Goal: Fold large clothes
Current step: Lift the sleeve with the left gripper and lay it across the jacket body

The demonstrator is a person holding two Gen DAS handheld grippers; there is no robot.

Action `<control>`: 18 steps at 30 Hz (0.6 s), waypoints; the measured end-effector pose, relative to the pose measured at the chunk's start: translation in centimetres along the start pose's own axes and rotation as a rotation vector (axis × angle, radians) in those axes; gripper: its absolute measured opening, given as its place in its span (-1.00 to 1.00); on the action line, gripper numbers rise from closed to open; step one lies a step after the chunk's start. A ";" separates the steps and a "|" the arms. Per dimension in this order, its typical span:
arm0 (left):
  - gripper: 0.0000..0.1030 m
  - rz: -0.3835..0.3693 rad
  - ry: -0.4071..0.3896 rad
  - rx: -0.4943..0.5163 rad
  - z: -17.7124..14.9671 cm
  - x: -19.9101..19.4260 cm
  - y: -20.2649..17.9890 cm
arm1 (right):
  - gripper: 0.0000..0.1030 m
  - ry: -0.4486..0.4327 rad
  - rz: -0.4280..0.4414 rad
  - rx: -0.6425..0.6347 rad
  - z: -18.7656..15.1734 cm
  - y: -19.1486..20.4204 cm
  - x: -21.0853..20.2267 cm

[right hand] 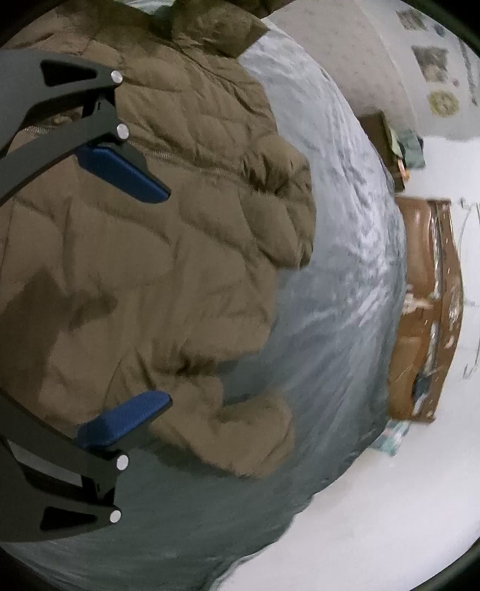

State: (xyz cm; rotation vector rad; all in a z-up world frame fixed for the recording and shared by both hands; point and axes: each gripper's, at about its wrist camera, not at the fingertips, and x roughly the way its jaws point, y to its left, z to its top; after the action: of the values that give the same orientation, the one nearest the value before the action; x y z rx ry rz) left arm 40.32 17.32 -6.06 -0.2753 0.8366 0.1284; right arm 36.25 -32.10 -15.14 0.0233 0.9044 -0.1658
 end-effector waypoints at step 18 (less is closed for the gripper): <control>-0.78 -0.347 0.115 0.391 -8.9 -0.2 -31.8 | 0.97 -0.006 -0.123 0.084 0.9 -8.9 -0.5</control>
State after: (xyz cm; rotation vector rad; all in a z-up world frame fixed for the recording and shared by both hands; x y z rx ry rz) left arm 40.84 -15.67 -5.58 -0.0559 0.8960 -0.3755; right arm 35.30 -40.95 -13.77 0.0450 0.8928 -0.3182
